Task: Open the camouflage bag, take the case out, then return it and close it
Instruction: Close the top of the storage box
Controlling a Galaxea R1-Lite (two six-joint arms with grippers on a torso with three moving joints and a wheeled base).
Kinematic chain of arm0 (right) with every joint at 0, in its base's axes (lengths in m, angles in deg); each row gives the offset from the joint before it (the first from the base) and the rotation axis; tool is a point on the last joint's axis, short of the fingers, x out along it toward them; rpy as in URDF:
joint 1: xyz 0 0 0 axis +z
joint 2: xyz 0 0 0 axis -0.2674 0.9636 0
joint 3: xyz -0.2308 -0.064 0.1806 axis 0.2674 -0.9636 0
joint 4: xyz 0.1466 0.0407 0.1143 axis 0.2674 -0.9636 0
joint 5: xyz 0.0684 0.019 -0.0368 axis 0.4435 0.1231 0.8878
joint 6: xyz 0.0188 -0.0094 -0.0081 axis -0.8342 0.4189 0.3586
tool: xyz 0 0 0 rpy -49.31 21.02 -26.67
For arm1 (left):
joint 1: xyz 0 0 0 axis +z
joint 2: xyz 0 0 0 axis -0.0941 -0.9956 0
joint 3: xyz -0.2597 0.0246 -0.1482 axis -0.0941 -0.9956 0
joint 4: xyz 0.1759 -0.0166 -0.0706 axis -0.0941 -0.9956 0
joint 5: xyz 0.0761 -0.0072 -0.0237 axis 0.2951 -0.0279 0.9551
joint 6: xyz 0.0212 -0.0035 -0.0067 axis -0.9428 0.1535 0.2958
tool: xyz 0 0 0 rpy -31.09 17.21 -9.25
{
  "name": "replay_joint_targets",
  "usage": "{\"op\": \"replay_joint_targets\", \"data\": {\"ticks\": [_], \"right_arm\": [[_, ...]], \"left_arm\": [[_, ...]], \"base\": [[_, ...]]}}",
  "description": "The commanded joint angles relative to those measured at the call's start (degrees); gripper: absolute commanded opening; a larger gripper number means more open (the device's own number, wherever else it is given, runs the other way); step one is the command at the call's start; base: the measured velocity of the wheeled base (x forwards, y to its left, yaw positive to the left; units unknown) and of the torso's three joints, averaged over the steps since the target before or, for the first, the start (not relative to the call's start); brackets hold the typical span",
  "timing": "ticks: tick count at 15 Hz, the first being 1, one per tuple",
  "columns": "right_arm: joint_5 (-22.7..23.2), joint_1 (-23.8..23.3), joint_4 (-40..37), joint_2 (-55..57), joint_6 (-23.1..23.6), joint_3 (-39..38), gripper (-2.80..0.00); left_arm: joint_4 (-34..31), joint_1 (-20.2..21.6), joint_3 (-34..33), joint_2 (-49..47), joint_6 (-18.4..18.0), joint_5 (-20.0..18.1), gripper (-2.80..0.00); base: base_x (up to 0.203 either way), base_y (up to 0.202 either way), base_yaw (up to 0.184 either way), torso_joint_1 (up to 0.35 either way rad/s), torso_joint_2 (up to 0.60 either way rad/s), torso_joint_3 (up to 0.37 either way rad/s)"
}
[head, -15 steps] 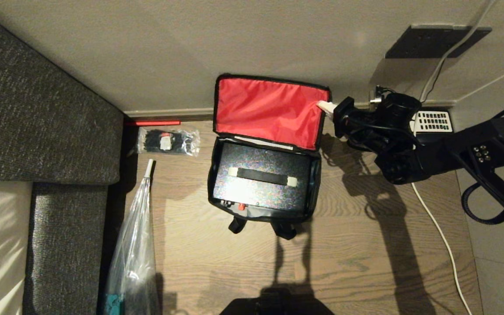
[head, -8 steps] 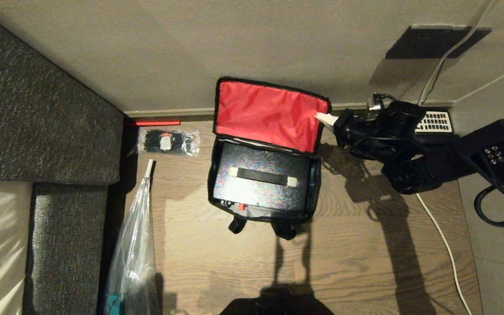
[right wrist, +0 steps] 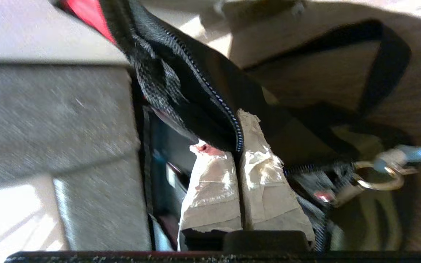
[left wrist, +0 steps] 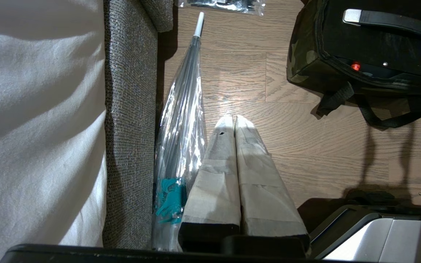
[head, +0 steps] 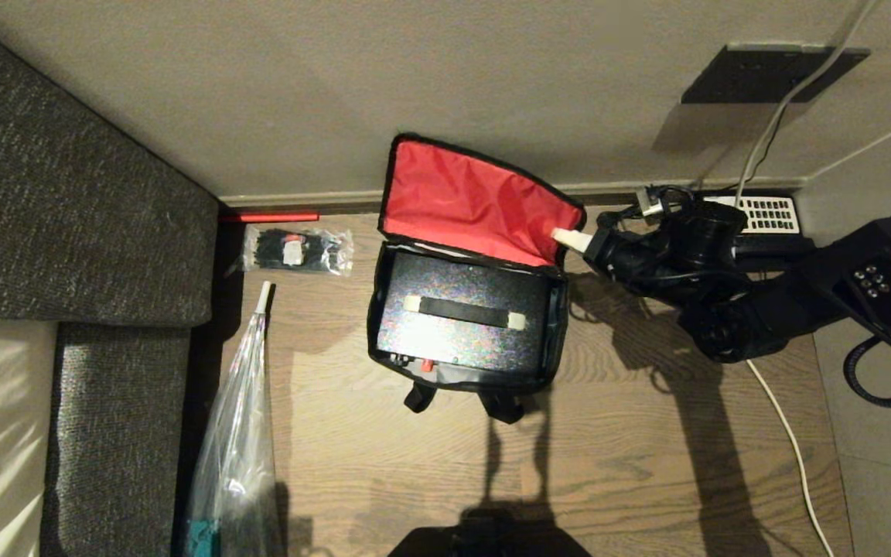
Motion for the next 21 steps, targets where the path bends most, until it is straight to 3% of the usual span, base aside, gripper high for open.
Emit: {"op": "replay_joint_targets", "data": {"ticks": [1,7,10,15,21], "right_arm": [[0.3,0.1,0.3,-0.1,0.5,-0.6,-2.8],[3.1,0.1,0.5,-1.3,9.8,-4.0,-2.8],[9.1,0.1,1.2,-3.9,12.4,-9.9,-2.8],[12.5,0.1,2.6,-5.9,17.6,-16.4,-2.8],[13.3,0.4,2.1,-7.0,22.7,-21.1,-2.8]], "left_arm": [[0.0,0.0,-0.2,0.1,0.0,0.0,-2.8],[0.0,0.0,-0.2,0.1,0.0,0.1,-2.8],[0.0,0.0,-0.2,0.1,0.0,0.1,-2.8],[0.0,0.0,-0.2,0.1,0.0,0.0,-2.8],[0.0,0.0,-0.2,0.1,0.0,0.1,-2.8]], "base": [[0.0,0.0,0.0,0.0,0.0,0.0],[0.0,0.0,0.0,0.0,0.0,0.0],[0.0,0.0,0.0,0.0,0.0,0.0],[0.0,0.0,0.0,0.0,0.0,0.0],[0.0,0.0,0.0,0.0,0.0,0.0]]}}
